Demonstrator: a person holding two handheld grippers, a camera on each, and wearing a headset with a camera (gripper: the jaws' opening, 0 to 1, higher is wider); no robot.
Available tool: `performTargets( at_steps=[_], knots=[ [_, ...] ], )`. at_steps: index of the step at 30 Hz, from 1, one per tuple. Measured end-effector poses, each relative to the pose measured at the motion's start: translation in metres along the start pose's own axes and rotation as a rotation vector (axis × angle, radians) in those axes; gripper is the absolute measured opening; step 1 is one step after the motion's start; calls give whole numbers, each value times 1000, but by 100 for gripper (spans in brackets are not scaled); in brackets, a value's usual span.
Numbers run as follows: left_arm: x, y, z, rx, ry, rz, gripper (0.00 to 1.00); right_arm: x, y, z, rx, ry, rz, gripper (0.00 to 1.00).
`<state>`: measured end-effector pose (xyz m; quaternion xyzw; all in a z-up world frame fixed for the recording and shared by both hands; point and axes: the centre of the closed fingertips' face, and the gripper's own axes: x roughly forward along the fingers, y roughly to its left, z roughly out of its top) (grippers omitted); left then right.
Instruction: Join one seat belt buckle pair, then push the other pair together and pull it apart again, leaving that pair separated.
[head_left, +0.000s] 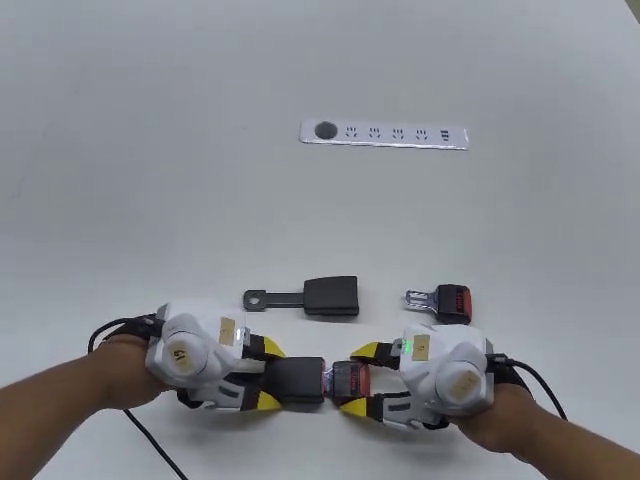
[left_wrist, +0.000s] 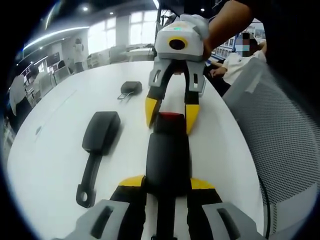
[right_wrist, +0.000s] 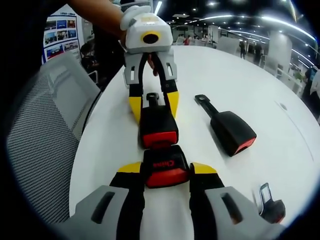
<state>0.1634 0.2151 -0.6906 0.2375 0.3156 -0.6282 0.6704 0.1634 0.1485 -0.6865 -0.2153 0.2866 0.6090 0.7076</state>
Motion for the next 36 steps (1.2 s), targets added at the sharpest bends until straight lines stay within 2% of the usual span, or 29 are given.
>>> performTargets(
  at_steps=[9,23,33,36],
  knots=[
    [0,-1,3,-6,-25,-5,31,-1,1,1,-13,-20,-3,33],
    [2,0,2,2,-36,-8,31,-3,-1,-1,1,-40,-11,33],
    [2,-1,4,22,-23,3,32,-2,1,0,-27,-27,-34,35],
    [3,-1,5,32,-4,7,32,-2,0,1,-4,-22,-36,35]
  ],
)
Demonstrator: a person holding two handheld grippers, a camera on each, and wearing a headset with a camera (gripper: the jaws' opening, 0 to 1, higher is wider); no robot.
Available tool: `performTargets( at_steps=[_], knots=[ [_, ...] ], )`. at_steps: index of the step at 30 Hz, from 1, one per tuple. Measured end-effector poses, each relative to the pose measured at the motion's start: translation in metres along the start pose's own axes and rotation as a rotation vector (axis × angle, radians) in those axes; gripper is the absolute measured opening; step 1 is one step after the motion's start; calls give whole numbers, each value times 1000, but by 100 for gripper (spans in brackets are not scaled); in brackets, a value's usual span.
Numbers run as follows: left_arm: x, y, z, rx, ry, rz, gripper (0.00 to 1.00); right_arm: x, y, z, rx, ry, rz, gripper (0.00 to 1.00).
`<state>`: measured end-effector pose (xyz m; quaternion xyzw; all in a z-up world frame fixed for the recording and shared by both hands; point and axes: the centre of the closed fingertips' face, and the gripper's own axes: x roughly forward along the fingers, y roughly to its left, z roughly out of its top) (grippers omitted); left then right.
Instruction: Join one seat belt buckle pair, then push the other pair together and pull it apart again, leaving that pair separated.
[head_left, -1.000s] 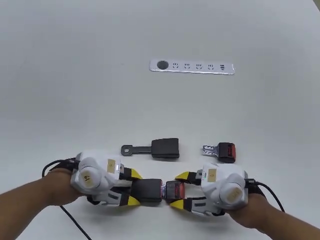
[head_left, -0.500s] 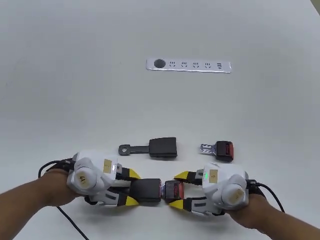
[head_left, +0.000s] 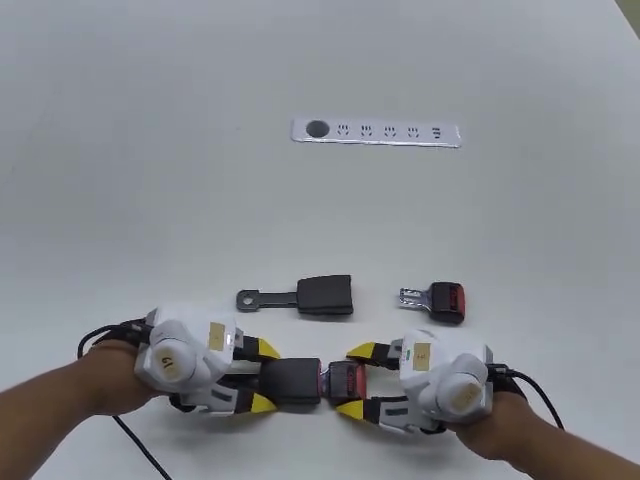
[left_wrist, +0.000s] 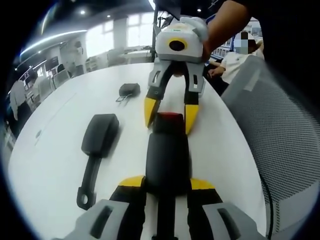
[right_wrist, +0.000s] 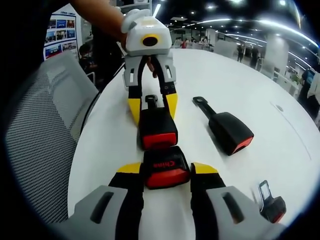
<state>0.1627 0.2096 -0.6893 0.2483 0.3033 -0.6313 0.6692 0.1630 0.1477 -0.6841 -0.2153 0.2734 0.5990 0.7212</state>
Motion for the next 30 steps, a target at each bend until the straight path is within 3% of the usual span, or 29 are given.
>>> performTargets(
  at_steps=[6,7,8,9,10,12,15,23,27,30],
  knots=[
    [1,-1,-1,7,25,19,33,-1,0,-1,-8,0,-8,37],
    [1,0,-1,14,32,26,34,-1,0,-3,52,14,-27,38],
    [0,1,-2,38,49,32,36,-1,1,-2,80,11,-24,42],
    [-1,2,-1,92,65,39,38,-1,5,4,96,-27,8,52],
    [-2,3,-1,105,75,53,41,-2,4,7,88,-45,-3,59],
    [-2,2,3,84,55,67,50,-7,-1,9,73,-46,-46,68],
    [-6,3,16,37,7,89,57,-11,-3,10,88,-45,-58,66],
    [-18,7,31,13,-30,132,63,-28,-13,15,98,-90,-112,70],
    [-24,10,37,-6,-39,154,65,-37,-16,14,79,-88,-119,71],
    [-27,18,37,-8,-32,177,65,-48,-26,8,67,-73,-131,74]
  ],
)
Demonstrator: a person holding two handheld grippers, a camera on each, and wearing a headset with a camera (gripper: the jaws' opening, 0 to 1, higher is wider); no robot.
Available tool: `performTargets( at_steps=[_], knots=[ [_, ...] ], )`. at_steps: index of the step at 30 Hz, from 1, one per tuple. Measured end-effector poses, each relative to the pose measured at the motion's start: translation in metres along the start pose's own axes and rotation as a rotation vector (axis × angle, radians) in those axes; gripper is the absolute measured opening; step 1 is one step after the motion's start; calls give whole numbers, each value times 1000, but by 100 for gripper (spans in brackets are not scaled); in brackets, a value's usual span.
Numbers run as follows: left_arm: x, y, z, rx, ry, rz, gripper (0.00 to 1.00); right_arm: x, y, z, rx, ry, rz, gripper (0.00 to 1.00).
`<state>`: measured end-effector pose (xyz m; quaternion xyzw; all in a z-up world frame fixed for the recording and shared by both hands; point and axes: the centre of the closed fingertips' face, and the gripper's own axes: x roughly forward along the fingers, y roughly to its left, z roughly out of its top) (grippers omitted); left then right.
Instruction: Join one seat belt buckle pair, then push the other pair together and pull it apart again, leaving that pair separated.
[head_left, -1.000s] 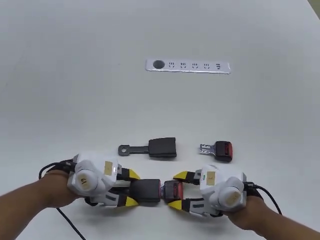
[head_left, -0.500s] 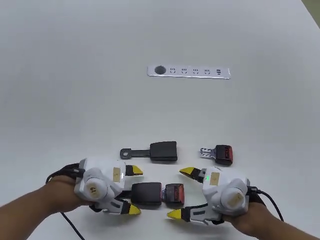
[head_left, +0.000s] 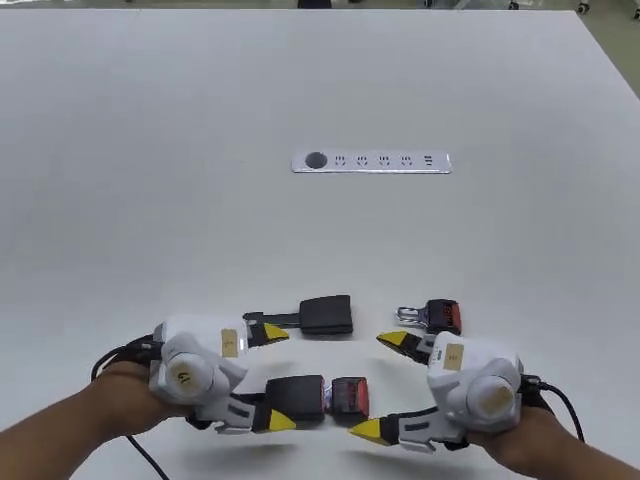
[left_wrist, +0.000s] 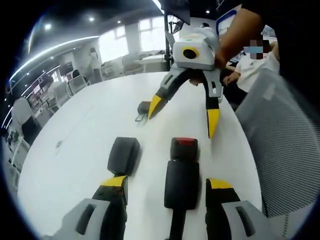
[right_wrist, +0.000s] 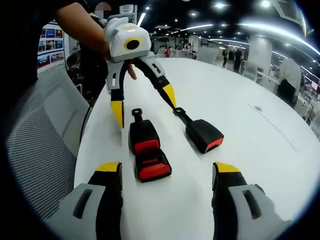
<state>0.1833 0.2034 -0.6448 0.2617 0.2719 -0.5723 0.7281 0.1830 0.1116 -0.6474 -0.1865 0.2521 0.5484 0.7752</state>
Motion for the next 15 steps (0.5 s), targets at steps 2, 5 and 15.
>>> performTargets(
  at_steps=[2,5,15],
  knots=[
    [-1,8,0,-12,4,27,65,-6,-7,-1,-2,2,-12,76],
    [-3,14,7,-12,-11,36,65,-17,-19,-5,-9,7,-28,75],
    [-7,47,20,24,10,74,64,-45,-67,-9,-7,13,-93,76]
  ],
)
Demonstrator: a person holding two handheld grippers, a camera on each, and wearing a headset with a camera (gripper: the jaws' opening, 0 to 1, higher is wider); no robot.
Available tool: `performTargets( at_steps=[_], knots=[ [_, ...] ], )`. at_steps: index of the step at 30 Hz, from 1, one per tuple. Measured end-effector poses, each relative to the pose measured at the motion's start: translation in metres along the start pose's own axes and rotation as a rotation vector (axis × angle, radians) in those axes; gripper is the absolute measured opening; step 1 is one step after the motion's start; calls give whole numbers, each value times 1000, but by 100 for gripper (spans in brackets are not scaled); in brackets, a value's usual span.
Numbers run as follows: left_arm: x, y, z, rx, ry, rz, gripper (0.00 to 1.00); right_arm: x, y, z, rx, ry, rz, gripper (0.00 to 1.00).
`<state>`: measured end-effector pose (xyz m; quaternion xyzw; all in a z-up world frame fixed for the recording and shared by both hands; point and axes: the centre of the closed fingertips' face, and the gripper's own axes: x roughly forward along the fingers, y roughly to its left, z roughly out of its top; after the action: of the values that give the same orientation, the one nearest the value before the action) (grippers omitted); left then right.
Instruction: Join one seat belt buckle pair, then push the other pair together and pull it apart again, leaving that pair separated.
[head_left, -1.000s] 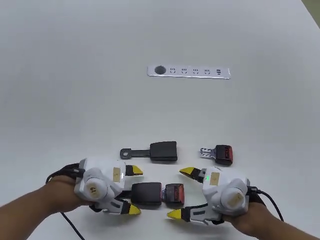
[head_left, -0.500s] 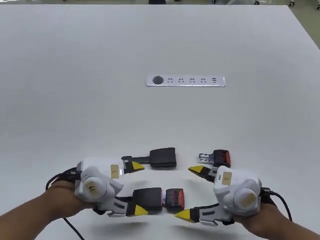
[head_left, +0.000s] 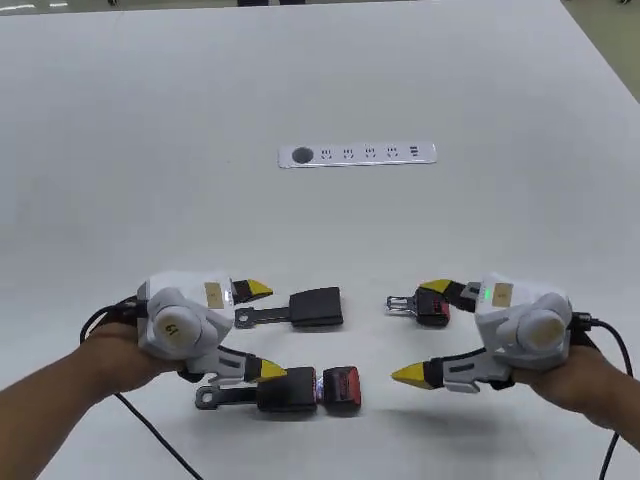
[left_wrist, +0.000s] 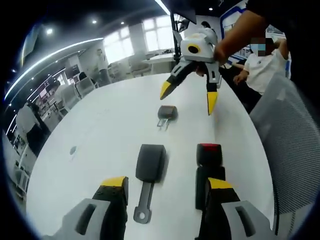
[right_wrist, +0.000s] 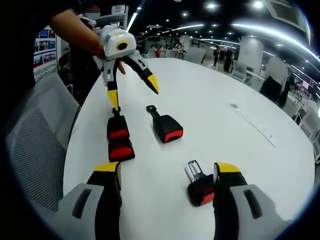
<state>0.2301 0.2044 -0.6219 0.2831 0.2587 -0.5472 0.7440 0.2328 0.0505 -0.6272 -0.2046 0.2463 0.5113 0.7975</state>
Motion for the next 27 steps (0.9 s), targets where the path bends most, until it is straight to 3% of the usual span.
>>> performTargets(
  at_steps=[5,10,15,22,27],
  knots=[
    [3,19,3,18,15,8,64,-5,-18,1,9,-3,3,77],
    [11,31,7,16,13,8,64,-5,-29,-10,5,30,-2,76],
    [22,33,4,21,24,-9,64,-4,-37,-17,20,38,8,76],
    [41,37,-5,-17,32,-36,65,7,-42,-34,58,76,65,77],
    [53,32,-13,-37,50,-72,65,13,-43,-43,58,114,98,76]
  ],
)
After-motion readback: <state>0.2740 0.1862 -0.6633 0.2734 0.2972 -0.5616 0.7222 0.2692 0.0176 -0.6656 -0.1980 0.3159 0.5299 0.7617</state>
